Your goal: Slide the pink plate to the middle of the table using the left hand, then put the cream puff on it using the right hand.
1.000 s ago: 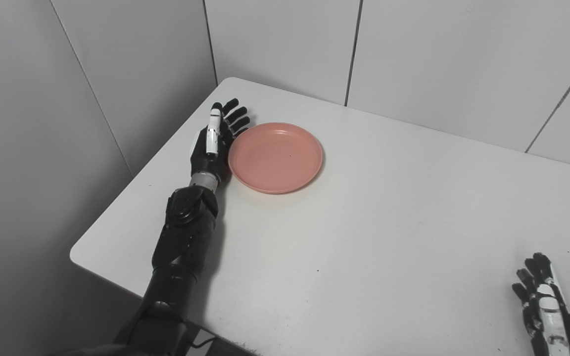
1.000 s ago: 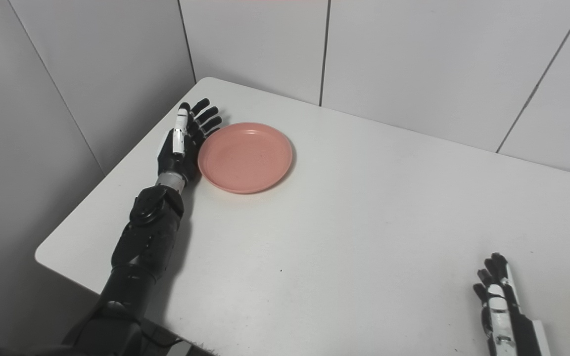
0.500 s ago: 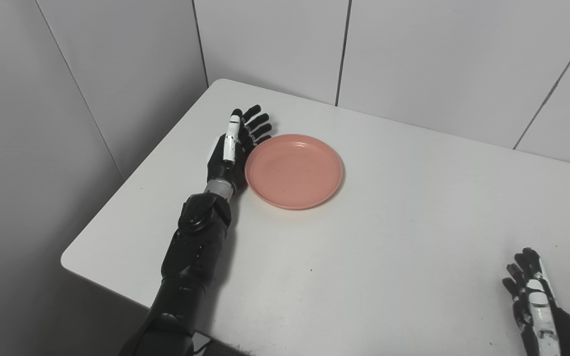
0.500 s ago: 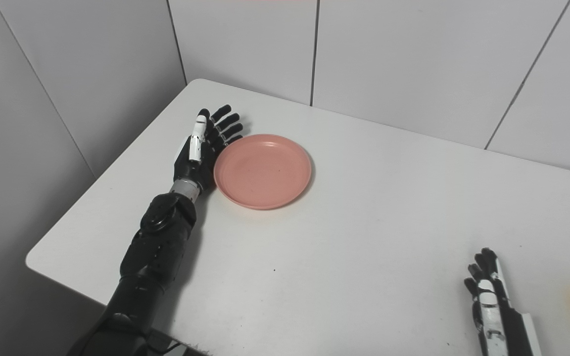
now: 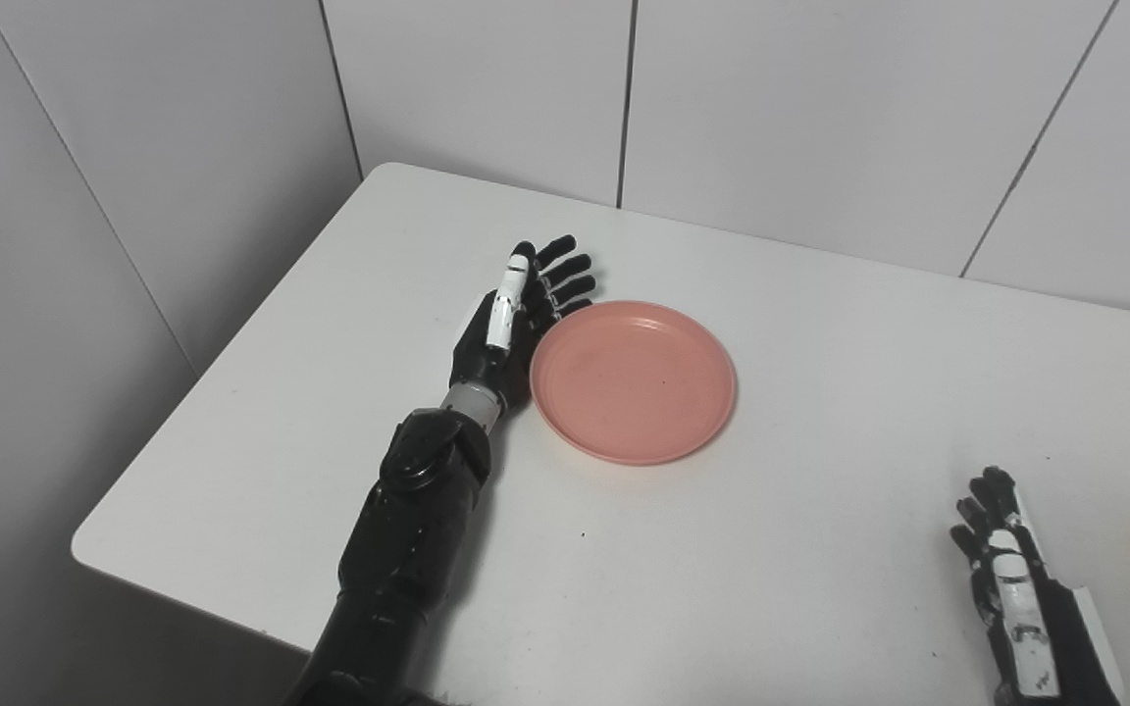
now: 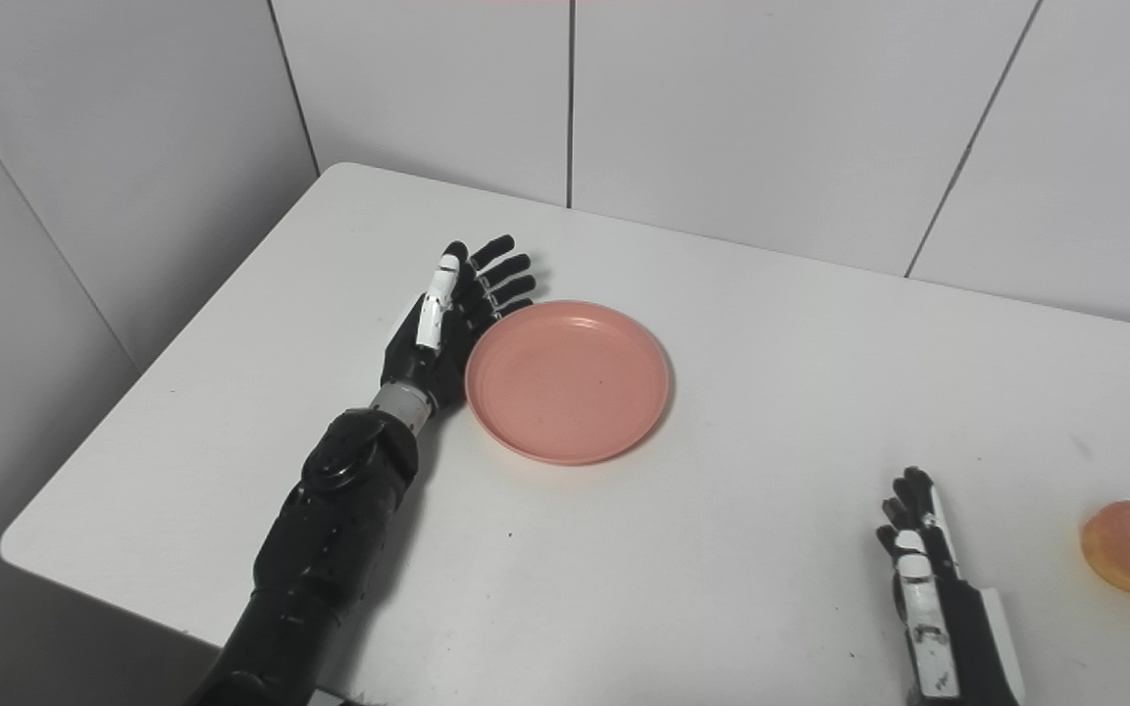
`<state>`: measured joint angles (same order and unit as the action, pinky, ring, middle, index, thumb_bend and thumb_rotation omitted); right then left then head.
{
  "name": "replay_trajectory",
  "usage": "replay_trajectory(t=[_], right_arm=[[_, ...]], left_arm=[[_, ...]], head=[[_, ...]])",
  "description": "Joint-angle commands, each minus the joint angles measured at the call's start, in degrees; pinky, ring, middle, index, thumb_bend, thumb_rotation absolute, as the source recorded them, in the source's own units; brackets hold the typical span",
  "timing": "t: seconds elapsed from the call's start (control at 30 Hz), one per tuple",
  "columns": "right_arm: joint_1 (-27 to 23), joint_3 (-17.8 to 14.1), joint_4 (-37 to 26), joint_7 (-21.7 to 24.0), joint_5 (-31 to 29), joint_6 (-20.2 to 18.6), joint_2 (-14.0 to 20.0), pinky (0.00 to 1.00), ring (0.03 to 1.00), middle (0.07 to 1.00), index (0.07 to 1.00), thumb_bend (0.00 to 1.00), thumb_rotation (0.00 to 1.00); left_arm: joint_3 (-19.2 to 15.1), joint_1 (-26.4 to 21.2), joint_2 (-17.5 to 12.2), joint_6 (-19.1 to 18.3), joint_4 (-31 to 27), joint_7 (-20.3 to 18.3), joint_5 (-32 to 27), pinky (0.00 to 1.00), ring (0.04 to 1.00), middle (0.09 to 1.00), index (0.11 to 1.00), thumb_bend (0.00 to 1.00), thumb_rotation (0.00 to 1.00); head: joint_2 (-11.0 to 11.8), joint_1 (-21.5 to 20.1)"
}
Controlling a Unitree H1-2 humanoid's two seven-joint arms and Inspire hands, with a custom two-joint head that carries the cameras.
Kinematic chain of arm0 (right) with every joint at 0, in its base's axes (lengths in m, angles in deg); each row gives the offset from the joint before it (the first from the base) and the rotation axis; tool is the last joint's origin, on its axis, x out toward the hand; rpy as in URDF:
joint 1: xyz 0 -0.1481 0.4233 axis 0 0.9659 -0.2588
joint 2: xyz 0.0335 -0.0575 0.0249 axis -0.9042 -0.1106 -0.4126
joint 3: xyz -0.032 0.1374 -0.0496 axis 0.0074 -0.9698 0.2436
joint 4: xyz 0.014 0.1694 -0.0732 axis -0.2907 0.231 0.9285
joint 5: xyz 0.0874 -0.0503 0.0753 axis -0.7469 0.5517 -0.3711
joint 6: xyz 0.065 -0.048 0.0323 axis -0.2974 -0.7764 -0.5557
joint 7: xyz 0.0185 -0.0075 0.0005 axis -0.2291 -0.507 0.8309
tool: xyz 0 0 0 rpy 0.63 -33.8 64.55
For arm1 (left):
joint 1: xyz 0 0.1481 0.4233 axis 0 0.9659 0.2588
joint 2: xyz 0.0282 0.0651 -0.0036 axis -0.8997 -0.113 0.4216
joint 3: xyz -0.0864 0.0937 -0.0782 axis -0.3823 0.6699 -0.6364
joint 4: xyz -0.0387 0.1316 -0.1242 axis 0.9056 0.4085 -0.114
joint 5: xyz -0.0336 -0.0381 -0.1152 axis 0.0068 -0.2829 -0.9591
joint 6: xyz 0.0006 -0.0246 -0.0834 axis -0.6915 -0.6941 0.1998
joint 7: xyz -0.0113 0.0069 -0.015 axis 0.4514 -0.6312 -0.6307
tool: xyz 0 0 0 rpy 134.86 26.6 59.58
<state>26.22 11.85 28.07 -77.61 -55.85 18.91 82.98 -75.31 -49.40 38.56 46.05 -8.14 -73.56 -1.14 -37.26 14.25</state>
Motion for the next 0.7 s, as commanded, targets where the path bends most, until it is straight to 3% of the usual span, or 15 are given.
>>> replay_trajectory(t=[0.0,0.67], right_arm=[[0.81,0.32,-0.22,-0.23,0.36,-0.7,-0.43,1.0,1.0,1.0,1.0,0.17,1.0],[0.93,2.71,-2.35,-2.7,3.47,-3.51,-3.58,1.0,1.0,1.0,1.0,0.25,1.0]], left_arm=[[1.0,1.89,0.74,-3.98,0.91,-0.19,0.5,0.81,0.816,0.822,0.811,0.41,1.0],[6.33,4.41,8.44,-7.8,-6.81,0.9,3.55,0.85,0.859,0.874,0.866,0.41,1.0]], head=[[-0.05,-0.2],[-4.05,-12.4]])
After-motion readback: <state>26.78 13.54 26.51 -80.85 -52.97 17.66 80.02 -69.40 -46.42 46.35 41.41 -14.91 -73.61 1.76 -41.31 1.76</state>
